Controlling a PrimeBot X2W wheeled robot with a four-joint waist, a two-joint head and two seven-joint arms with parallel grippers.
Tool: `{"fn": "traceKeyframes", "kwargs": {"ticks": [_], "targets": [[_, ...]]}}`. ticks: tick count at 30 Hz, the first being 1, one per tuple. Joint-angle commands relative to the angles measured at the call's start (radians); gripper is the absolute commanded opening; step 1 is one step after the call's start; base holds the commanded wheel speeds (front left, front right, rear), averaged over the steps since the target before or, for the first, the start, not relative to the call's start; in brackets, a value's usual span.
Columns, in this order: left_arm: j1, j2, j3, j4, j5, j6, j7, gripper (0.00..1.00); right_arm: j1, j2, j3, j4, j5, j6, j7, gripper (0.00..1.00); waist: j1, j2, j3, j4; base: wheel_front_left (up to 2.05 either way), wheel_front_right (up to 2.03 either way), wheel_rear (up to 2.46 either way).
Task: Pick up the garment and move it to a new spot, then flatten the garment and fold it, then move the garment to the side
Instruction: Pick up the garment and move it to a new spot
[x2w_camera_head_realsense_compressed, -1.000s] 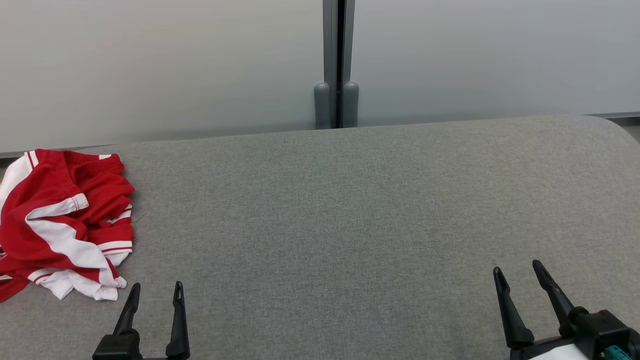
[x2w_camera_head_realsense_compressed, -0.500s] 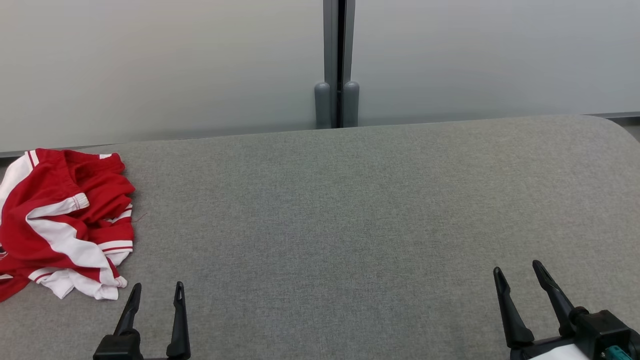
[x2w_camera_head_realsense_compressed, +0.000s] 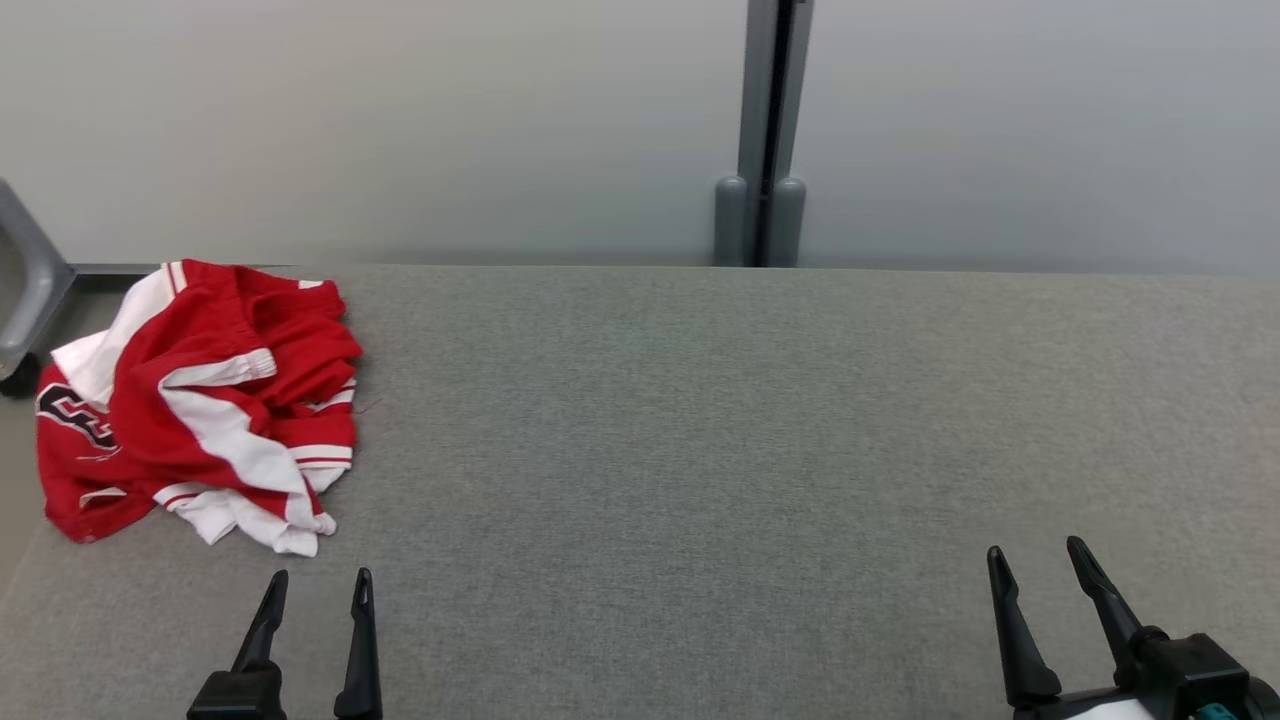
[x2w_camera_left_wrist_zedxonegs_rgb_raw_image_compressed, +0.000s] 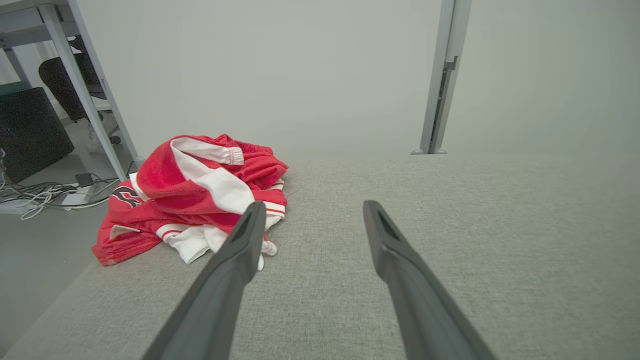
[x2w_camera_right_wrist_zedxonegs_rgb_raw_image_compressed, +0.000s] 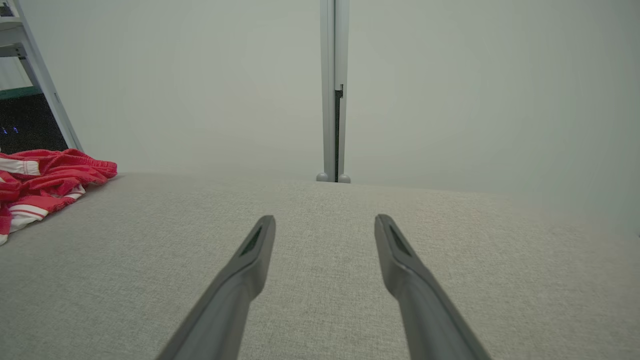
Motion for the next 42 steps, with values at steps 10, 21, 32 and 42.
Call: {"fn": "traceKeyframes", "kwargs": {"ticks": [10, 21, 32, 42], "targets": [[0.049, 0.005, 0.039, -0.027, 0.003, 0.001, 0.000, 1.00, -0.027, -0.006, 0.062, 0.009, 0.014, 0.002, -0.005, 1.00, 0.0000, -0.0001, -0.015, 0.140, 0.00, 0.00, 0.00], [-0.148, 0.021, 0.032, 0.016, -0.067, -0.041, 0.042, 1.00, -0.101, -0.059, 0.080, -0.037, 0.021, 0.001, -0.005, 1.00, 0.0000, -0.0001, 0.140, 0.129, 0.00, 0.00, 0.00], [-0.675, 0.151, 0.077, 0.180, -0.090, -0.018, 0.362, 1.00, -0.224, -0.177, 0.102, -0.118, 0.031, 0.001, -0.005, 1.00, 0.0000, -0.0001, 0.444, 0.109, 0.00, 0.00, 0.00], [-0.950, 0.236, 0.064, 0.481, -0.053, 0.032, 0.529, 1.00, -0.224, -0.217, 0.098, -0.149, 0.043, 0.001, -0.005, 1.00, 0.0000, -0.0001, 0.528, 0.078, 0.00, 0.00, 0.00]]}}
